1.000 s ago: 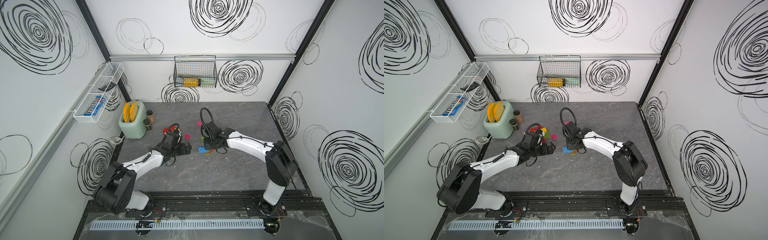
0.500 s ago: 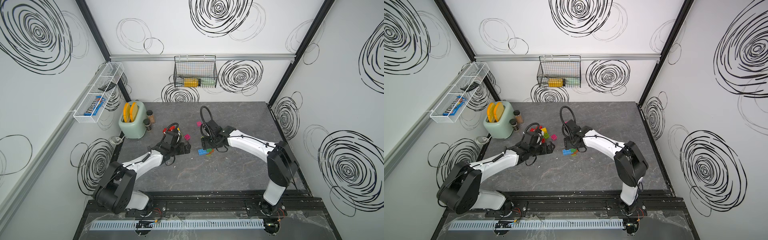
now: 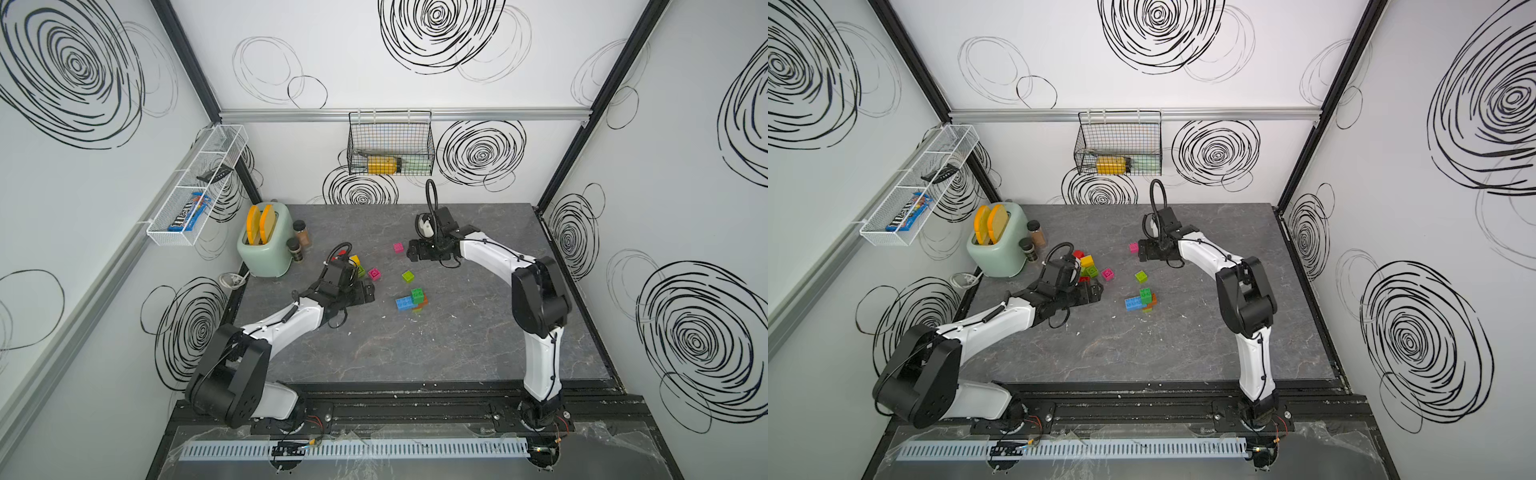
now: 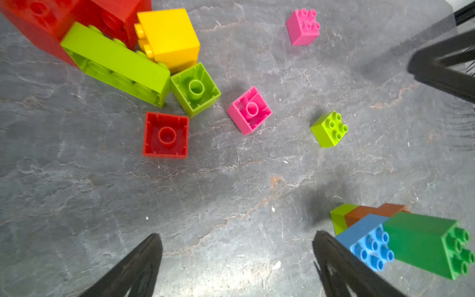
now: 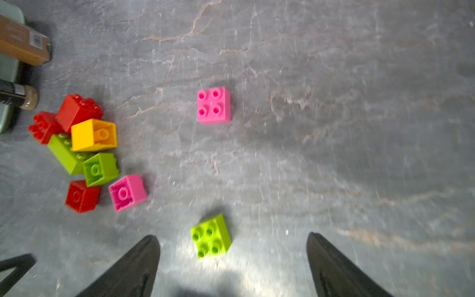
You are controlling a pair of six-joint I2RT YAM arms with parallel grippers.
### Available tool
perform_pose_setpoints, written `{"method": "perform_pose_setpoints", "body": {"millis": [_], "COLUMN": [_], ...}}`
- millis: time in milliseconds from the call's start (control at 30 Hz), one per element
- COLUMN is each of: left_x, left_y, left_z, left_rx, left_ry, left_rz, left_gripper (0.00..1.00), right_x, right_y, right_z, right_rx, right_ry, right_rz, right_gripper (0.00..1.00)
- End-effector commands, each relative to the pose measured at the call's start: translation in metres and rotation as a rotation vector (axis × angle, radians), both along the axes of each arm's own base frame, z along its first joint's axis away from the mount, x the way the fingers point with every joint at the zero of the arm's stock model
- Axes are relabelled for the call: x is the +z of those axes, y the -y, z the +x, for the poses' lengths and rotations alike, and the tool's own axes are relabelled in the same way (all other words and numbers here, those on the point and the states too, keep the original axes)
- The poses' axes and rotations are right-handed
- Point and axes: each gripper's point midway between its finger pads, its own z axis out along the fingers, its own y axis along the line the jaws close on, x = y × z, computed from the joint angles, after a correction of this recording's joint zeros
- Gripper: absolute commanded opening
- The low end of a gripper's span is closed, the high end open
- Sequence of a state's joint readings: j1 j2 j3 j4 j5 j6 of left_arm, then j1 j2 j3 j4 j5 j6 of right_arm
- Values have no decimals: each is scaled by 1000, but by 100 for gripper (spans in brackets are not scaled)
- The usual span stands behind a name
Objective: Assemble the number 4 with lego
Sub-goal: Pick up the lego brick from the center of the board.
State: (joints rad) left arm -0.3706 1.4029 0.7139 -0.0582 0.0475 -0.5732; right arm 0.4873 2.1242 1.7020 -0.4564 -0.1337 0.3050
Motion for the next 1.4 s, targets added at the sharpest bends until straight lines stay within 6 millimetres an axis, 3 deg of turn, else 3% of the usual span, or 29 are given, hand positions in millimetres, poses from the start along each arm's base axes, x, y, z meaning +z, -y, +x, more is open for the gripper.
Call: {"method": "perform_pose_setpoints", "body": {"millis": [0, 267, 500, 733, 933, 1367], "left_x": [28, 31, 30, 30, 31, 31], "left_y": [-6, -16, -22, -26, -27, -26], "left_z": [15, 19, 21, 21, 21, 17], "left_rx": [58, 81, 95, 102, 101, 94], "left_ry": [86, 96, 96, 99, 105, 111], "left_rz": [-21, -14, -11, -8, -8, -18], "left_gripper": [96, 96, 96, 96, 96, 96], "right_x": [-3, -21, -30, -53, -65, -63], "right_y": [-13, -40, -57, -62, -62, -59], "right_z": [16, 56, 66, 80, 81, 81], "right_rx": [71, 118, 135, 106, 93, 84], "right_ry": [46, 139, 223, 188, 165, 183], "right_rz": [-49, -66, -116, -149, -156, -203], "right_gripper": [94, 92, 90, 85, 73, 44]}}
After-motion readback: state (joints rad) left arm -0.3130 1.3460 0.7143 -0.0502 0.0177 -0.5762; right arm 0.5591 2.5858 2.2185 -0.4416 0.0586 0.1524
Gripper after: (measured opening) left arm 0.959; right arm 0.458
